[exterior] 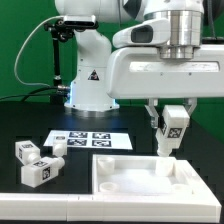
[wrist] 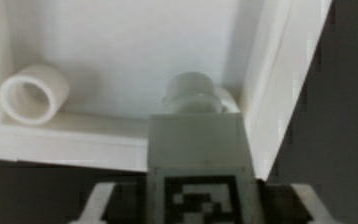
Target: Assemble one leg
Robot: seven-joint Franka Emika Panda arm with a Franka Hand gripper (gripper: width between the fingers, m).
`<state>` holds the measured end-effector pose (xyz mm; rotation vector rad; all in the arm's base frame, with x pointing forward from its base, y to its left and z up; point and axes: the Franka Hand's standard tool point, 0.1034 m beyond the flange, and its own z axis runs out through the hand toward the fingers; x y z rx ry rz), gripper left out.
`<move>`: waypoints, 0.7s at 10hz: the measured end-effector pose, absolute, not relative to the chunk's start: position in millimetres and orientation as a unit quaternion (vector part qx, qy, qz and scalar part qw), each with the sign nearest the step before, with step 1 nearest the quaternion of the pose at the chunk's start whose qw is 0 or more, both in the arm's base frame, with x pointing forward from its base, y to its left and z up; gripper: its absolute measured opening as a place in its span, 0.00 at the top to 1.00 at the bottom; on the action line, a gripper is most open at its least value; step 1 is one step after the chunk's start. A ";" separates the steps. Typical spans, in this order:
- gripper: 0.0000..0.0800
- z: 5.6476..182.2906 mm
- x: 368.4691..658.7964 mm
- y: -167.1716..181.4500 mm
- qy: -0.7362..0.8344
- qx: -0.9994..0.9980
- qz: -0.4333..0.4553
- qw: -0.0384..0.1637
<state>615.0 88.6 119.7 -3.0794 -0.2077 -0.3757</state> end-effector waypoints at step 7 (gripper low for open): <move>0.65 90.6 626.6 93.2 -0.080 -0.966 -0.244 0.013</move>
Offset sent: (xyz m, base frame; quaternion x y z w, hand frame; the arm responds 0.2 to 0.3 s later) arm 0.0000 0.0000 0.0000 0.0000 0.1296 0.0000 0.9916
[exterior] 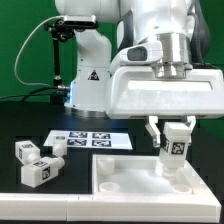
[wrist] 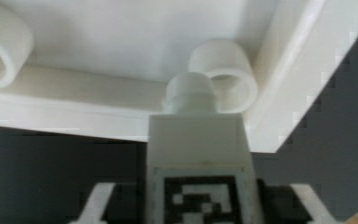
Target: Assemble one leg
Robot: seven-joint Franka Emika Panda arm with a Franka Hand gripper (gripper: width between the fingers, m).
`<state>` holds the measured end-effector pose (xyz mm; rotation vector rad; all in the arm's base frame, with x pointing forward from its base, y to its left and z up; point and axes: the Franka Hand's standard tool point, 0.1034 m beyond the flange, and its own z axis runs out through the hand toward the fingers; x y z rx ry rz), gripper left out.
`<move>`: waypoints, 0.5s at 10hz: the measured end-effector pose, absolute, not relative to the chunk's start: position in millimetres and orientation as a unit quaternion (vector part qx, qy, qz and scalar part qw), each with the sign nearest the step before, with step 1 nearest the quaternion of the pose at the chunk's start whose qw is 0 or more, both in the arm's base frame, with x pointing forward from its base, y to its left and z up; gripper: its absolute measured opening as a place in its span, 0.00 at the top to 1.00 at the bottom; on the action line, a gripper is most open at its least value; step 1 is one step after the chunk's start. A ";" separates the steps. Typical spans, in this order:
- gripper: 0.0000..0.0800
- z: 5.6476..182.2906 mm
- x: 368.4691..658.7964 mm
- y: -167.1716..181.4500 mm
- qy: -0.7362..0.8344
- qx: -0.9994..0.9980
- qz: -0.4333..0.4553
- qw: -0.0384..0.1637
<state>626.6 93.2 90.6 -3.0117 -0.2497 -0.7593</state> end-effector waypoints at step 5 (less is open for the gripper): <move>0.65 77.3 629.9 113.2 -0.091 -0.966 -0.241 0.018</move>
Offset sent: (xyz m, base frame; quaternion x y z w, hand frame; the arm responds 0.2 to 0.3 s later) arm 0.0089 0.0018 -0.0070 -0.0093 0.0154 0.0004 0.9998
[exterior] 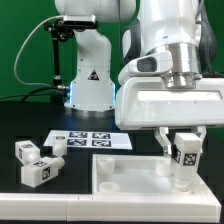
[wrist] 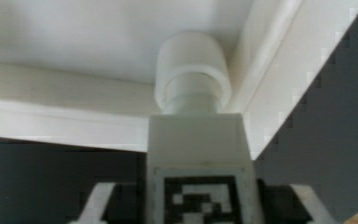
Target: Assemble one leg
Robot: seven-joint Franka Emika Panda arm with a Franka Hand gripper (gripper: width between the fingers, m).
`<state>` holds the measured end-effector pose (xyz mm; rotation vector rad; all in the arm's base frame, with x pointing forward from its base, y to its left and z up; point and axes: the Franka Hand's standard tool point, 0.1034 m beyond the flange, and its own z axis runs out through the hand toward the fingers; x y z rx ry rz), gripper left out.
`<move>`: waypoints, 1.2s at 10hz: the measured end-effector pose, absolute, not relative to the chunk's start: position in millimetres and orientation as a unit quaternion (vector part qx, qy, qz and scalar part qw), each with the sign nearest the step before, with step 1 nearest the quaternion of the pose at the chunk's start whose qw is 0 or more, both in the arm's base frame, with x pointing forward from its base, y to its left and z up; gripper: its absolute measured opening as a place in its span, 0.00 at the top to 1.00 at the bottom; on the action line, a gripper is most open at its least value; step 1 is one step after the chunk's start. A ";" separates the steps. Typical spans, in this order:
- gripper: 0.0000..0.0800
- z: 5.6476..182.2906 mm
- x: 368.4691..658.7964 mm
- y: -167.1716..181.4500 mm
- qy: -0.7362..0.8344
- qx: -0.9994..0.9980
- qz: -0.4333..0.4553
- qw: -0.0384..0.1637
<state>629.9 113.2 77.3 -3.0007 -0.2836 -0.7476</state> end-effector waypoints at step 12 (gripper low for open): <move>0.30 68.9 627.9 109.4 -0.103 -0.958 -0.266 0.012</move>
Offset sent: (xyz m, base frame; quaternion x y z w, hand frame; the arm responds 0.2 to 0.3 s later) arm -0.0032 0.0031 -0.0142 -0.0103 0.0178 0.0034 0.9998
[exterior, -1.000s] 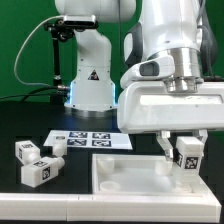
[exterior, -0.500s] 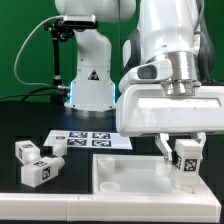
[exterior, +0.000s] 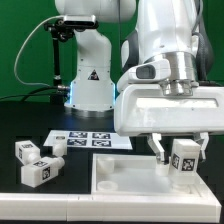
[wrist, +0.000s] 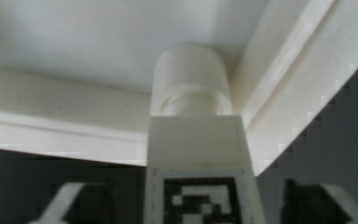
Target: Assemble one leg
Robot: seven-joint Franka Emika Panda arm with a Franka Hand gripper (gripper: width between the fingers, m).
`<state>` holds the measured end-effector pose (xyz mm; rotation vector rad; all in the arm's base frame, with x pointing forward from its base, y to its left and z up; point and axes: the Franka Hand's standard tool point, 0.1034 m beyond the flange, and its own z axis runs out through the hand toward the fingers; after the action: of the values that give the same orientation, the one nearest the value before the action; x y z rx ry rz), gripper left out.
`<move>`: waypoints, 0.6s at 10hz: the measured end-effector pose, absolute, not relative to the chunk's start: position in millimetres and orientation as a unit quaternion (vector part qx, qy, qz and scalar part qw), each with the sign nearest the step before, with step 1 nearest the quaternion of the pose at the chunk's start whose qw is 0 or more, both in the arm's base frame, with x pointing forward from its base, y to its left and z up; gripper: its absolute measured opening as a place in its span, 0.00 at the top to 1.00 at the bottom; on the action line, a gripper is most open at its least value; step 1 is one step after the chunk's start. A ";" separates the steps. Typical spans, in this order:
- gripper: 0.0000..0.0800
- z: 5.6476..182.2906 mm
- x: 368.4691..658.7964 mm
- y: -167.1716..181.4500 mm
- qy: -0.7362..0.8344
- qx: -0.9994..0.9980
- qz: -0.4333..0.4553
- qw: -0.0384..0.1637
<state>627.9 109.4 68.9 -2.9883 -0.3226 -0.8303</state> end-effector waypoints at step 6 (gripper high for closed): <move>0.19 97.9 651.1 99.7 -0.080 -0.993 -0.086 0.013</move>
Offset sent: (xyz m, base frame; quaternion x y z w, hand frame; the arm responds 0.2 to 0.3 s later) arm 0.0218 -0.0143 0.0218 -0.0101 -0.1170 0.0111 0.9930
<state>651.1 99.7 97.9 -3.0945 -0.2506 -0.2668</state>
